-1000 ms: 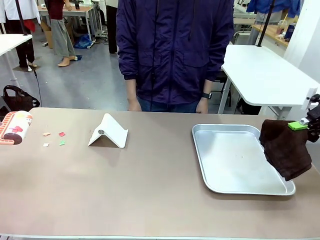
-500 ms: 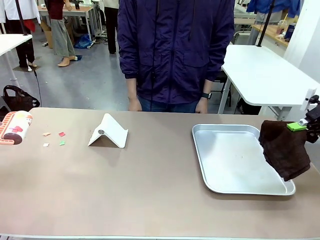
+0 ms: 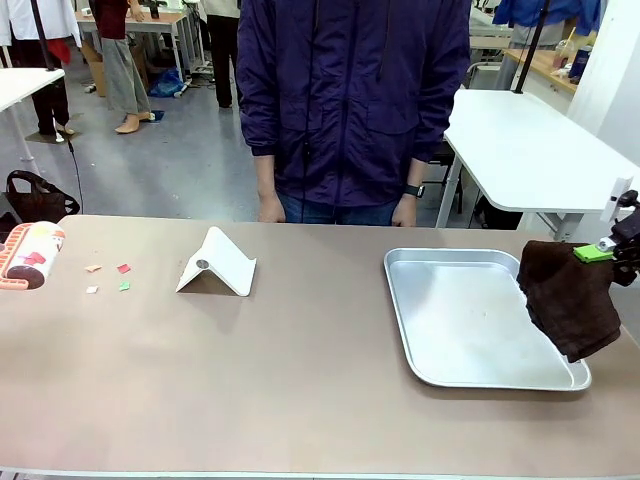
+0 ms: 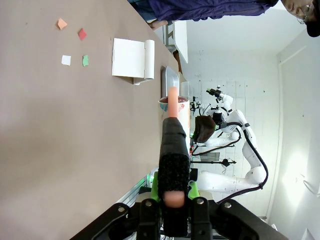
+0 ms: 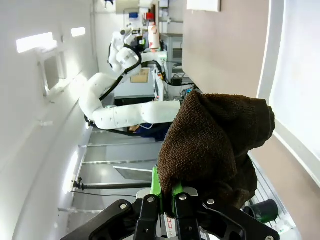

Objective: Clean the surface of the table.
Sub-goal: Clean the area not pointed to by the person.

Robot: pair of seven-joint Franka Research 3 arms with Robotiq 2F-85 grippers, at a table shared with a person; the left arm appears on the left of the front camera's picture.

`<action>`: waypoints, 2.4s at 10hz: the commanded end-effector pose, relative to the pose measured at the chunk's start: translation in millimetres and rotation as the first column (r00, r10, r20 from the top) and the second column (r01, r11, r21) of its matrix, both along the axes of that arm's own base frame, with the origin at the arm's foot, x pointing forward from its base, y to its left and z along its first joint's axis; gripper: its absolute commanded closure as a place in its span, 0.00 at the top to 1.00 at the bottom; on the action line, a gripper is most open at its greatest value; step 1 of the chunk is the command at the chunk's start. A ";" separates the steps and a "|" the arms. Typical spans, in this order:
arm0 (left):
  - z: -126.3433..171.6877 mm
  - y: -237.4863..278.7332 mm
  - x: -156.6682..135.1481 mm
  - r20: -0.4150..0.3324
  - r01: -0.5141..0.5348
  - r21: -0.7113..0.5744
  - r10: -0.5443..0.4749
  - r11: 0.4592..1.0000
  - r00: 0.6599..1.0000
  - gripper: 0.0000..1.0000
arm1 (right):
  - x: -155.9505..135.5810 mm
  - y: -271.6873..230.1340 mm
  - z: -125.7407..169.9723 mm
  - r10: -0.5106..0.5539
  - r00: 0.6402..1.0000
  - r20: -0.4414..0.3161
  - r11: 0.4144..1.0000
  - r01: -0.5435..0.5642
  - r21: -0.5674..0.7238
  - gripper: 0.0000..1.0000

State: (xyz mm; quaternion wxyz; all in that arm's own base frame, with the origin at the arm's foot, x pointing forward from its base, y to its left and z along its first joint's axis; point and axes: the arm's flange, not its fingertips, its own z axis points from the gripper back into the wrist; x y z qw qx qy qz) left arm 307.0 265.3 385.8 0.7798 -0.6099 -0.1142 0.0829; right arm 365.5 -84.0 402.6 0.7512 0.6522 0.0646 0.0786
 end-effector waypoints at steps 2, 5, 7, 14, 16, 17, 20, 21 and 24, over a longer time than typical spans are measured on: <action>4.0 -1.0 0.1 0.007 -0.002 -0.006 0.002 1.000 1.000 0.00 | -0.9 -0.7 3.2 -0.002 1.000 0.004 1.000 0.002 0.002 0.08; 4.0 -1.0 0.1 0.007 -0.002 -0.006 0.002 1.000 1.000 0.00 | -0.9 -0.7 3.2 -0.002 1.000 0.004 1.000 0.002 0.002 0.08; 4.0 -1.0 0.1 0.007 -0.002 -0.006 0.002 1.000 1.000 0.00 | -0.9 -0.7 3.2 -0.002 1.000 0.004 1.000 0.002 0.002 0.08; 28.1 -29.5 25.7 -0.057 -0.096 0.382 0.127 0.919 0.990 0.22 | -0.9 -0.7 3.2 -0.002 1.000 0.004 1.000 0.002 0.002 0.08; 25.8 -33.0 49.4 -0.138 -0.084 0.489 0.172 0.868 0.975 0.22 | -0.9 -0.7 3.2 -0.002 1.000 0.004 1.000 0.002 0.002 0.08; 24.5 -35.1 60.5 -0.178 -0.051 0.530 0.170 0.847 0.969 0.22 | -0.9 -0.7 3.2 -0.002 1.000 0.004 1.000 0.002 0.002 0.08; 23.6 -42.8 84.1 -0.174 -0.047 0.652 0.209 0.757 0.962 0.22 | -0.9 -0.7 3.2 -0.002 1.000 0.004 1.000 0.002 0.002 0.08; 22.9 -43.2 91.4 -0.145 -0.077 0.677 0.234 0.732 0.961 0.22 | -0.9 -0.7 3.2 -0.002 1.000 0.004 1.000 0.002 0.002 0.08; 21.4 -35.6 107.7 -0.120 -0.136 0.669 0.287 0.730 0.950 0.22 | -0.9 -0.7 3.2 -0.002 1.000 0.004 1.000 0.002 0.002 0.08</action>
